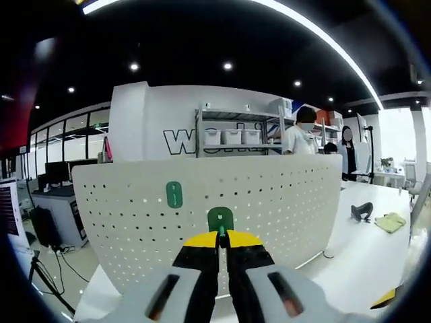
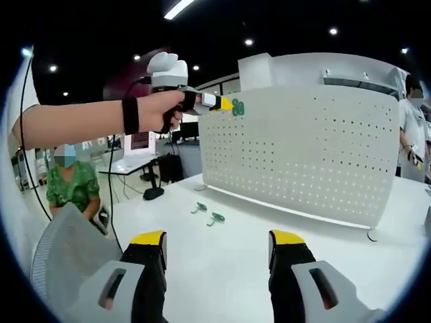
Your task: Insert the hook assembly into the mounting plate slot until the hook locks in place.
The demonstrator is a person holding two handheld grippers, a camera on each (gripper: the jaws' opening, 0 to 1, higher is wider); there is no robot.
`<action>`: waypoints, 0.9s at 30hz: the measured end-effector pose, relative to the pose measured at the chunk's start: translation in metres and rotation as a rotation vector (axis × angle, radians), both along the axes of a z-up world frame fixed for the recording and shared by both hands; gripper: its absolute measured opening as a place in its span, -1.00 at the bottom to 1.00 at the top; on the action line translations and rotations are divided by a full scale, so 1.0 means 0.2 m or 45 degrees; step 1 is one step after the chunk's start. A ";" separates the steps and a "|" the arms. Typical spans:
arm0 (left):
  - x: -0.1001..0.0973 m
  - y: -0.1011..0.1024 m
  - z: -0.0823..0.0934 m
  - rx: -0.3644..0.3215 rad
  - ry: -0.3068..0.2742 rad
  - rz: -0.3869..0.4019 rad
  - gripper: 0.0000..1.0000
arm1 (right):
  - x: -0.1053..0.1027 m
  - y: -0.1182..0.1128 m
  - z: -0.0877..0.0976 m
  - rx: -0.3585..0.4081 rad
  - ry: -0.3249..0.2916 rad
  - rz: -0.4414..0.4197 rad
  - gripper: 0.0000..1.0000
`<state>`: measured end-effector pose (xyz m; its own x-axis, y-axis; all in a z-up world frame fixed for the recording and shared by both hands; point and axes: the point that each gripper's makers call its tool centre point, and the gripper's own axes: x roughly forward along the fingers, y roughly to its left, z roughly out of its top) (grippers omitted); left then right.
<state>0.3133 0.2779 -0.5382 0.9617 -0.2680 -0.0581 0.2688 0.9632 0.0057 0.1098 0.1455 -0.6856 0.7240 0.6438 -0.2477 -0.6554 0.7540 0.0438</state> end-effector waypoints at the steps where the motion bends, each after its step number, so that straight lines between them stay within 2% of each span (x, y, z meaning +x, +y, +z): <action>1: 0.00 0.00 0.00 0.004 -0.006 0.003 -0.95 | 0.00 0.00 0.00 -0.001 0.004 0.001 0.24; 18: 0.10 -0.01 0.01 -0.005 0.000 0.022 -0.95 | 0.00 -0.05 -0.02 -0.027 0.017 -0.002 0.21; 27: 0.17 -0.01 0.03 0.033 -0.004 0.044 -0.96 | -0.01 -0.05 -0.04 -0.019 0.032 0.004 0.16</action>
<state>0.3477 0.2758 -0.5320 0.9705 -0.2332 -0.0615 0.2354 0.9714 0.0320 0.1077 0.1353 -0.6941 0.7156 0.6418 -0.2758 -0.6563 0.7529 0.0491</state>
